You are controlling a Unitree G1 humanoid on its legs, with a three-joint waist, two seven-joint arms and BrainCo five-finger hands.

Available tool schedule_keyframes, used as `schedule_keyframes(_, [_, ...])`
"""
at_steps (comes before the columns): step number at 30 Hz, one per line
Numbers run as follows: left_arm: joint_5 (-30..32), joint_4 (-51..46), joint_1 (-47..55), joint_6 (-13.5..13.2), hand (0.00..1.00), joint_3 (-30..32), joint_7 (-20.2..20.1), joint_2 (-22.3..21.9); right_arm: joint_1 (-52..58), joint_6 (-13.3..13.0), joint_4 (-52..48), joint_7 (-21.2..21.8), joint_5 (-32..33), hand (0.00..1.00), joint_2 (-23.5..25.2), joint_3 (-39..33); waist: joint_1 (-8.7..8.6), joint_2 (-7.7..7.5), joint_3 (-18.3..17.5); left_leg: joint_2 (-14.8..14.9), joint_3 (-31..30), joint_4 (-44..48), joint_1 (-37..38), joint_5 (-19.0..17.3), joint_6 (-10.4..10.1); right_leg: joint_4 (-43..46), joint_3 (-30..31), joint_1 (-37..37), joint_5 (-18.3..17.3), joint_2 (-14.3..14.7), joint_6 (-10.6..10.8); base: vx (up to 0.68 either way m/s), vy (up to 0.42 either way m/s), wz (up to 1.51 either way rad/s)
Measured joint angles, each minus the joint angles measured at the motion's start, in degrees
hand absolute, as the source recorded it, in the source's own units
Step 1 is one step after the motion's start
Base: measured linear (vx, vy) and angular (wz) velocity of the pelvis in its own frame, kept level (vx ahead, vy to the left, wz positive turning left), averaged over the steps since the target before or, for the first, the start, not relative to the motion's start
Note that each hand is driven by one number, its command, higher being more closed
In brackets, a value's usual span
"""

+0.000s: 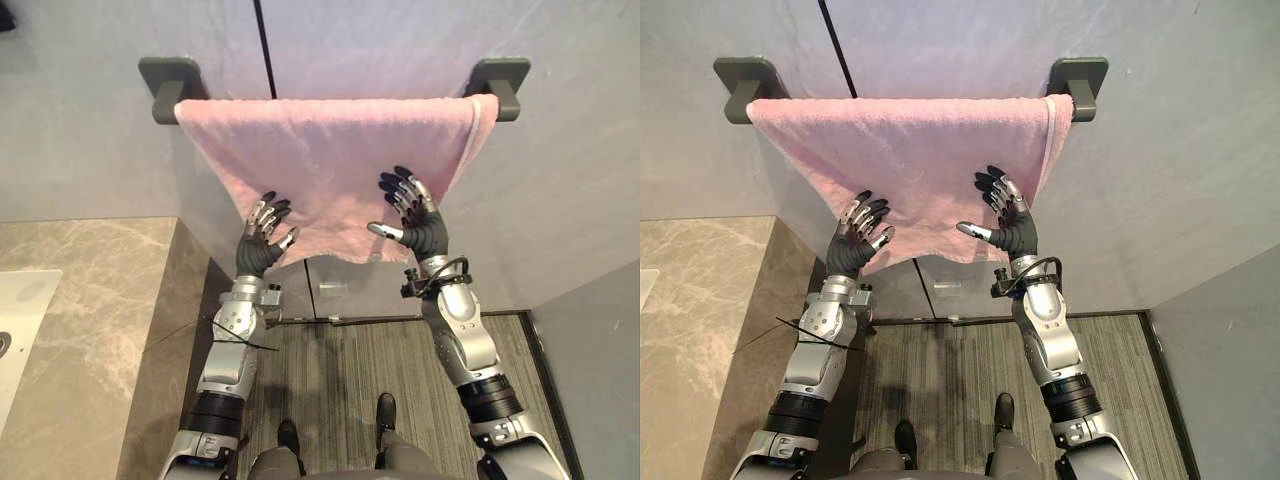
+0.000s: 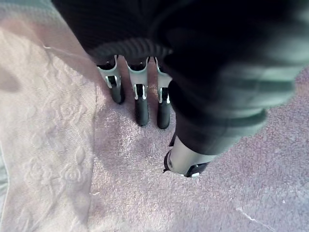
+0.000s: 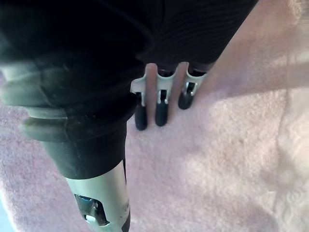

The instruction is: Organize washtable

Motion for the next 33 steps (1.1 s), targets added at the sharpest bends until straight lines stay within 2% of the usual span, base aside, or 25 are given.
schedule_keyframes(5, [0.28,-0.01,1.4,0.0,0.0,0.19,-0.15,-0.25,4.34,0.08,0.04,0.96,-0.32,0.0,0.88,-2.63,-0.14,-0.07,-0.01,-0.05,0.32,-0.27,0.63,0.0,0.0,0.0,0.27,0.35,0.01,0.01,0.02,0.0,-0.006,-0.03])
schedule_keyframes(7, [0.69,0.0,4.15,0.15,0.0,0.74,-0.23,-0.51,6.91,0.15,0.83,1.1,-0.53,0.0,1.26,-3.46,-0.99,-0.14,0.02,-0.06,0.43,-0.74,1.53,0.0,0.01,-0.01,0.33,0.92,0.01,0.06,0.02,0.0,0.0,0.0])
schedule_keyframes(10, [1.76,0.3,7.12,0.23,0.0,2.54,-0.23,-1.85,11.37,0.25,2.55,1.11,-1.48,0.0,1.26,-5.41,-1.09,-0.51,-0.01,-0.04,0.73,-1.04,2.4,-0.02,0.01,-0.02,0.67,1.53,0.0,0.12,0.02,-0.01,-0.006,-0.06])
schedule_keyframes(15, [3.22,5.22,11.52,0.2,0.0,5.19,-0.18,-1.57,19.42,0.61,9.68,1.26,-7.93,0.0,1.32,-7.92,-1.12,-0.8,-0.03,0.02,1.15,-1.34,3.84,-0.02,-0.02,-0.19,0.79,2.46,-0.05,0.3,0.09,-0.02,-0.015,-0.05])
schedule_keyframes(19, [11.72,13.42,15.17,0.18,0.0,4.57,-0.41,-1.26,24.11,1.56,19.4,2.35,-16.25,0.0,1.07,-8.95,-1.2,-0.86,-0.08,0.01,1.14,-1.75,5.14,-0.04,-0.05,-0.28,0.67,3.63,-0.4,0.29,0.47,-0.01,-0.005,-0.01])
schedule_keyframes(20, [15.06,19.96,16.7,0.22,0.0,4.53,-1.5,-1.29,25.24,2.77,26.28,2.35,-20.63,0.0,1.08,-9.54,-1.19,-0.88,-0.11,-0.03,1.12,-1.82,5.69,-0.06,-0.08,-0.28,0.61,4.13,-0.76,0.24,0.7,0.0,0.0,0.0])
schedule_keyframes(23, [18.98,30.55,18.16,0.52,0.0,5.31,-1.5,-1.36,26.37,4.17,36.18,2.36,-27.18,0.0,1.21,-10.99,-1.18,-0.91,-0.57,-0.04,1.08,-1.96,6.12,-0.24,-0.33,-0.28,0.52,4.53,-1.16,0.22,0.93,0.0,0.0,0.0])
schedule_keyframes(26, [23.43,41.28,19.67,2.54,0.0,9.19,-0.35,-2.19,27.04,6.3,47.36,2.21,-30.14,0.0,1.93,-15.45,-1.17,-0.86,-0.67,0.02,0.95,-2.33,7.82,-0.3,-0.37,-0.28,0.19,6.13,-1.51,0.28,0.93,0.0,0.0,0.0])
schedule_keyframes(28, [24.21,46.42,20.3,3.81,0.0,17.82,1.22,-3.79,27.69,7.65,53.57,2.2,-31.11,0.0,3.34,-21.79,-1.07,-0.81,-1.34,-0.09,0.75,-3.11,9.17,-0.43,-0.6,-0.27,-0.24,7.4,-1.82,0.2,1.01,0.0,-0.001,0.06])
schedule_keyframes(30, [23.52,48.48,20.49,5.12,0.0,22.81,1.54,-4.12,28.01,8.83,55.03,2.32,-31.92,0.0,3.78,-24.55,-1.16,-0.53,-2.2,-0.14,0.84,-3.76,10.54,-0.44,-0.61,-0.27,-0.27,8.43,-2.2,0.2,1.06,0.0,0.0,0.03])
schedule_keyframes(33, [21.76,49.87,21.77,6.53,0.0,27.06,1.46,-4.93,29.05,9.39,54.98,2.42,-31.85,0.0,4.42,-27.1,-1.16,0.05,-3.16,-0.14,1.14,-4.23,11.66,-0.67,-0.74,-0.28,-0.16,9.61,-2.76,0.24,1.05,-0.01,0.001,-0.01])
